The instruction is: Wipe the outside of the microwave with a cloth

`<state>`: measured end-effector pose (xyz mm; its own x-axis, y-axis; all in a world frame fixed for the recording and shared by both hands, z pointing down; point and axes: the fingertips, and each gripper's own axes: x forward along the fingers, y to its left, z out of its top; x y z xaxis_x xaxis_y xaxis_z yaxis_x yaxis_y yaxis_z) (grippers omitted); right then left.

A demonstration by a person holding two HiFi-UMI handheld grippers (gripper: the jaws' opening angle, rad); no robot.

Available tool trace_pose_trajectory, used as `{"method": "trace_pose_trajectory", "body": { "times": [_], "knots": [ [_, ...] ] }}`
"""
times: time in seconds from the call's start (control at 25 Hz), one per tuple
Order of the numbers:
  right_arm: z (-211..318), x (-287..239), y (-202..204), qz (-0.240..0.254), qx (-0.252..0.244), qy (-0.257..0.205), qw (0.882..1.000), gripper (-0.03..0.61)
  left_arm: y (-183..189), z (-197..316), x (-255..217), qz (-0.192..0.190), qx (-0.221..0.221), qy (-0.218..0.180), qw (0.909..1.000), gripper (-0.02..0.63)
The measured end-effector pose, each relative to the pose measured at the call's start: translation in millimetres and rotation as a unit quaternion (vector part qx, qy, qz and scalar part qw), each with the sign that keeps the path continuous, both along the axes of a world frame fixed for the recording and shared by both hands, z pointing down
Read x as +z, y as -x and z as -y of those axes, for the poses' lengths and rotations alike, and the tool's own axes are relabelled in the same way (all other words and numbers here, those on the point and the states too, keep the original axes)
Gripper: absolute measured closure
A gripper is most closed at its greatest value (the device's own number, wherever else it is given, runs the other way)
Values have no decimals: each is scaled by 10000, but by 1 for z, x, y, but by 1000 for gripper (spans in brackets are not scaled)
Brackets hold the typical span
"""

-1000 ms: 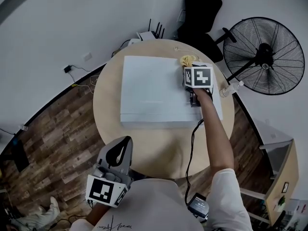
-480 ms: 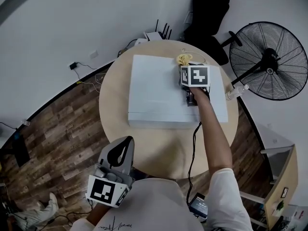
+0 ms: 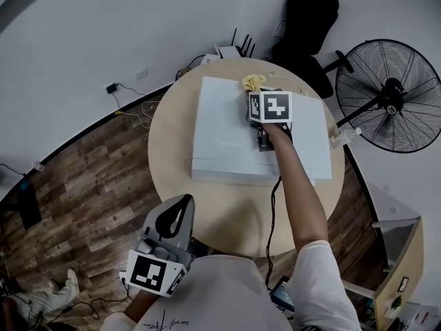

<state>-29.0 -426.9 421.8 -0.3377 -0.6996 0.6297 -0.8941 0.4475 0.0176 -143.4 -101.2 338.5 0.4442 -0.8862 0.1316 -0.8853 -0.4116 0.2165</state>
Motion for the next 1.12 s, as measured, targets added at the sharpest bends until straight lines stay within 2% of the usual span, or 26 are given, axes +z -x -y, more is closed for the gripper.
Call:
{"method": "trace_pose_trajectory", "body": {
  "times": [0.48, 0.76, 0.84, 0.96, 1.12],
  "knots": [
    [-13, -2, 77, 169, -585, 40, 9981, 449, 25, -17, 1, 33, -408, 36, 9992, 621],
    [-29, -5, 120, 426, -960, 109, 9944, 449, 33, -27, 1, 32, -568, 48, 9984, 621],
    [-38, -9, 134, 746, -1188, 215, 9899, 449, 33, -28, -1, 29, -568, 44, 9984, 621],
    [-54, -19, 148, 1462, -1492, 392, 9772, 449, 28, -28, -1, 31, -489, 58, 9988, 621],
    [-59, -34, 134, 1739, -1469, 301, 9733, 449, 18, -25, -2, 37, -339, 12, 9994, 621]
  ]
}}
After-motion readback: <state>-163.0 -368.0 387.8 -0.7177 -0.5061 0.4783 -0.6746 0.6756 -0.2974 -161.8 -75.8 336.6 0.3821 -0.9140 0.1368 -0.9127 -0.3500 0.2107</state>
